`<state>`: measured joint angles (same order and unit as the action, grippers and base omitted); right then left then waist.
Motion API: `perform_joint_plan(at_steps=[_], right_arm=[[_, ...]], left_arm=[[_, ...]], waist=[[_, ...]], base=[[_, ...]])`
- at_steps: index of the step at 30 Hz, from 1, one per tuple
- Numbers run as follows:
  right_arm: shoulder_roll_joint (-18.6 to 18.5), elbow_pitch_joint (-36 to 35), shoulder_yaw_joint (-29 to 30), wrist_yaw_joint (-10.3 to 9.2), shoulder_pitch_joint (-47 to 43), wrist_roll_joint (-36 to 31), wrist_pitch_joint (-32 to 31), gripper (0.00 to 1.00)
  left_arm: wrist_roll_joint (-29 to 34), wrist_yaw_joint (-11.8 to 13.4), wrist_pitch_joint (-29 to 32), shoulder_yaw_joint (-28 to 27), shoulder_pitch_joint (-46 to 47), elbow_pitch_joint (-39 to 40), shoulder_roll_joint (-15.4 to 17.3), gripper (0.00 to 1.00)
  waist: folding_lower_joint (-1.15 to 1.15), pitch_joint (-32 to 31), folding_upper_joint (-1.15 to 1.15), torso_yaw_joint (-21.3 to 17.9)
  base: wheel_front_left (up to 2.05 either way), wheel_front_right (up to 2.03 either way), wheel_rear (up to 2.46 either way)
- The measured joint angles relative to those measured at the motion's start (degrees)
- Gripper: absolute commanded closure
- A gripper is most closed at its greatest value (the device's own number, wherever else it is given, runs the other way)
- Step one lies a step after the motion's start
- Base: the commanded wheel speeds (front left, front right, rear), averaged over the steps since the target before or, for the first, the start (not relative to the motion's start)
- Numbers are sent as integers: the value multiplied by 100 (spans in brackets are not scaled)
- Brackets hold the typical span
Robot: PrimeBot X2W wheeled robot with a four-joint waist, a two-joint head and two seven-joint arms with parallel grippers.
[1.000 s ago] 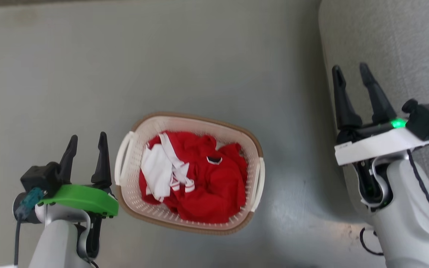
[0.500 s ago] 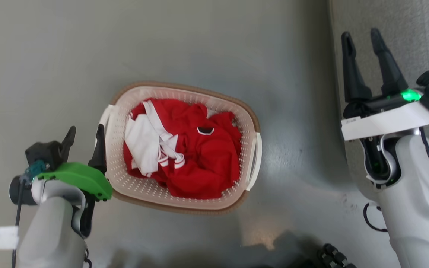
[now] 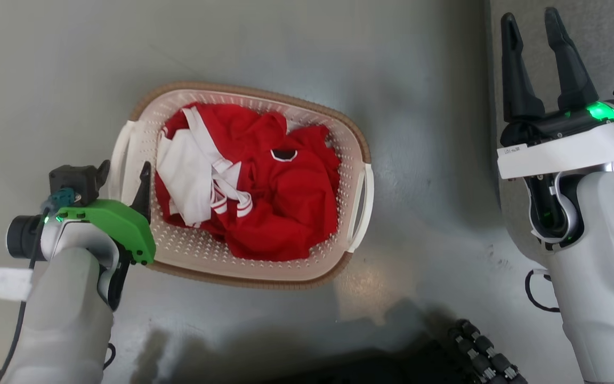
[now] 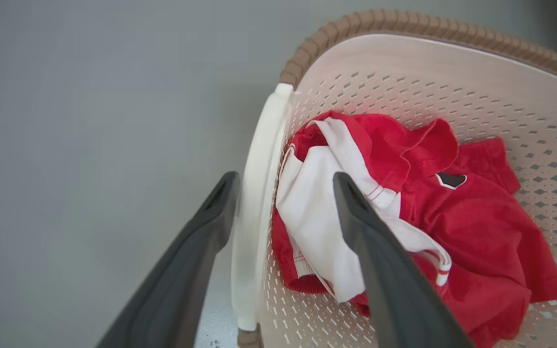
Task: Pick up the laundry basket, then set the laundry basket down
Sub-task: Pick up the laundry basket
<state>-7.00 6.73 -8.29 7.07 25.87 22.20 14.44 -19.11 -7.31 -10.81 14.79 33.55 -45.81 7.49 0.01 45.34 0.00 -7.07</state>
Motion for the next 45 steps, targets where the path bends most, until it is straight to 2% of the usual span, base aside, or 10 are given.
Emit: perform_joint_plan(at_steps=[7,15,16,17,18,20,23,27,37,45], right_arm=[[-2,4,14,0,107,8,0,0],[-16,48,53,0,120,8,0,0],[-18,53,53,0,121,8,0,0],[-20,57,51,0,123,9,0,0],[-22,60,51,0,124,9,0,0],[-26,65,51,0,127,9,0,0],[-27,92,52,0,154,9,0,0],[-26,140,52,0,196,9,0,0],[-20,205,26,0,196,21,0,0],[-14,229,-16,0,197,57,0,0]], left_arm=[[-76,0,174,53,246,-523,57,0],[-203,0,255,359,524,-788,13,0],[-229,-1,271,385,560,-816,7,6],[-248,-1,276,409,595,-854,0,6],[-265,-1,287,426,624,-893,-4,35],[-380,0,296,468,669,-946,-11,100],[-469,-34,296,542,703,-1023,-19,100],[-627,-27,219,603,704,-1084,-190,100],[-1535,4,16,594,668,-1148,-427,100],[-1668,4,16,880,523,-1256,-470,100]], waist=[[0,249,0,-41],[0,345,0,-35],[0,353,0,-31],[0,360,0,-27],[0,367,0,-24],[0,379,0,-15],[-1,387,0,-1],[-1,337,0,16],[-1,121,0,75],[0,62,0,81]], base=[[0,0,0],[0,0,0],[0,0,0],[0,0,0],[0,0,0],[0,0,0],[0,0,0],[0,0,0],[0,0,0],[0,0,0]])
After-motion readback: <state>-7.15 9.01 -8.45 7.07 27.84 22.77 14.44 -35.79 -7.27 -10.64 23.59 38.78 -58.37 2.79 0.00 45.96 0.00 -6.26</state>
